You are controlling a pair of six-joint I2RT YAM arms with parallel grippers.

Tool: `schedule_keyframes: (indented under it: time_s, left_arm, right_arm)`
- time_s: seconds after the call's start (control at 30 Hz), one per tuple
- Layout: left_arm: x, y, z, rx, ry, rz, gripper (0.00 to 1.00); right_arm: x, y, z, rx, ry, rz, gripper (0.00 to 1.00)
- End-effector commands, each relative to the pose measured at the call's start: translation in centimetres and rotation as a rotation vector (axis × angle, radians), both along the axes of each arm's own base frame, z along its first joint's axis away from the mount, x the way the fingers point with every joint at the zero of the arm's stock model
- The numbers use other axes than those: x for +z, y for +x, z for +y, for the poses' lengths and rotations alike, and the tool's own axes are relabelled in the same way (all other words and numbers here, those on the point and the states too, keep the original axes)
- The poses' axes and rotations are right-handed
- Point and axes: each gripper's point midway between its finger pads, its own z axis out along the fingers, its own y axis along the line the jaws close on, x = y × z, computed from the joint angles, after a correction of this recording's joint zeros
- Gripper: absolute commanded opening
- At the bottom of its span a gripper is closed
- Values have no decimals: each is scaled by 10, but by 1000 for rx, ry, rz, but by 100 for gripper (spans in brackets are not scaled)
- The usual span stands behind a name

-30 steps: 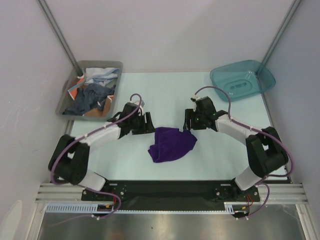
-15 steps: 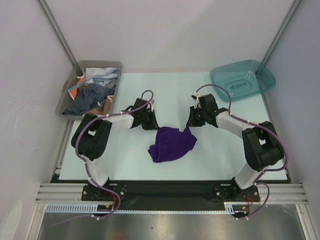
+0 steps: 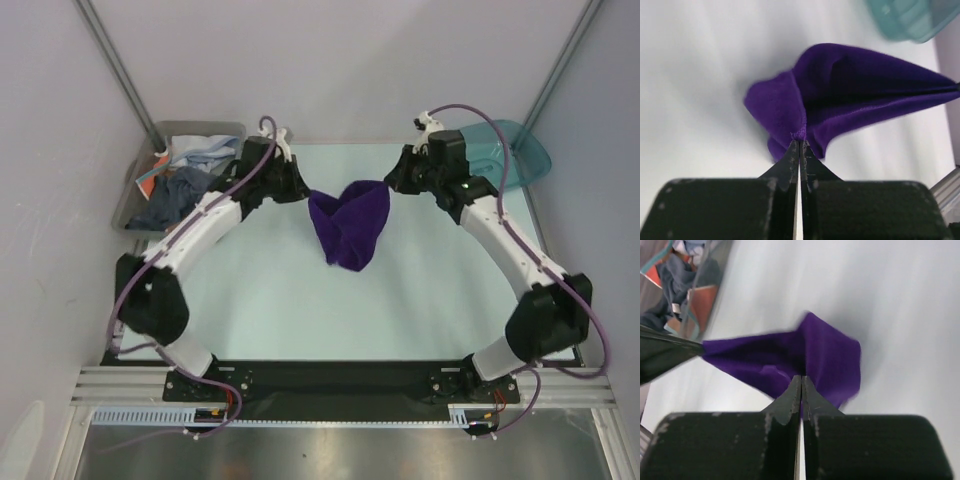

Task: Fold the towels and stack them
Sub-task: Flatten out the crumpled towel

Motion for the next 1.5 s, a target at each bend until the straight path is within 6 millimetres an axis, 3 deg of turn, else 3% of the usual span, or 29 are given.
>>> schedule_keyframes:
  time_s: [0.0, 0.07, 0.1, 0.17, 0.2, 0.3, 0.33, 0.4, 0.53, 0.57, 0.63, 0.67, 0.7, 0.77, 0.8, 0.83, 0.87, 0.9, 0.97, 1.0, 1.07, 1.1, 1.13, 1.2, 1.23, 1.33, 1.37, 1.4, 1.47]
  left_arm:
    - [41, -24, 27, 47, 49, -83, 0]
    - [38, -36, 32, 59, 44, -90, 0]
    - [9, -49, 36, 58, 65, -36, 0]
    - [-6, -60, 36, 56, 49, -19, 0]
    - [-33, -73, 41, 54, 66, 35, 0]
    - [-66, -89, 43, 52, 65, 94, 0]
    - [-71, -92, 41, 46, 63, 99, 0]
    - [-83, -100, 44, 52, 76, 127, 0]
    - [-97, -105, 54, 85, 113, 142, 0]
    - [-99, -105, 57, 100, 123, 142, 1]
    - [-104, -107, 59, 113, 129, 148, 0]
    - [-106, -107, 61, 122, 132, 151, 0]
    - [-107, -107, 61, 124, 130, 153, 0]
    - [-110, -108, 63, 134, 134, 154, 0]
    - [-109, -107, 64, 140, 136, 152, 0]
    - [-107, -106, 63, 140, 130, 141, 0]
    - [-99, -104, 60, 127, 113, 112, 0]
    - [-88, -101, 52, 97, 69, 79, 0]
    - [-66, -96, 46, 78, 35, 30, 0]
    - [-36, -86, 41, 76, 3, -32, 0]
    - [-7, -79, 37, 57, -5, -82, 0]
    - [24, -72, 32, 43, -28, -134, 0]
    - [39, -73, 26, 7, -49, -152, 0]
    - [72, -72, 16, -63, -75, -196, 0]
    - [75, -71, 11, -91, -82, -191, 0]
    - [91, -81, -9, -220, -152, -203, 0]
    - [93, -86, -14, -259, -177, -199, 0]
    - [92, -87, -17, -277, -185, -204, 0]
    - [89, -91, -21, -313, -191, -197, 0]
  right_arm:
    - [26, -38, -28, -101, -12, -4, 0]
    - [-6, -59, -44, -170, -37, 78, 0]
    - [-51, -80, -56, -203, -78, 171, 0]
    - [-69, -102, -79, -316, -74, 188, 0]
    - [-109, -123, -89, -342, -93, 266, 0]
    - [-124, -139, -96, -379, -54, 283, 3]
    - [-131, -144, -96, -376, -59, 299, 14]
    - [-128, -143, -91, -346, -58, 300, 25]
    - [-87, -120, -50, -135, -5, 161, 48]
    - [-71, -113, -33, -57, 27, 119, 48]
    - [-68, -95, -5, 52, 22, 54, 48]
    - [-55, -82, 4, 74, 27, 11, 47]
    - [-75, -70, 11, 86, 0, 51, 46]
    - [-64, -44, 23, 130, -33, -20, 46]
    - [-69, -35, 28, 149, -53, -20, 47]
    - [-90, -28, 33, 171, -88, 20, 47]
    - [-97, -23, 35, 171, -126, 36, 47]
    - [-92, -16, 35, 146, -148, 62, 46]
    - [-102, -11, 31, 104, -168, 108, 46]
    - [-102, -13, 34, 128, -153, 101, 47]
    - [-90, -24, 45, 235, -124, 39, 50]
    - [-82, -28, 50, 280, -117, 0, 52]
    - [-79, -38, 56, 342, -109, -17, 56]
    - [-51, -50, 62, 432, -100, -134, 59]
    - [-49, -65, 67, 506, -70, -153, 60]
    - [-8, -88, 75, 635, -10, -364, 55]
    - [-14, -94, 74, 648, -4, -374, 54]
    - [0, -94, 76, 662, 10, -446, 53]
    - [2, -99, 81, 726, 13, -499, 52]
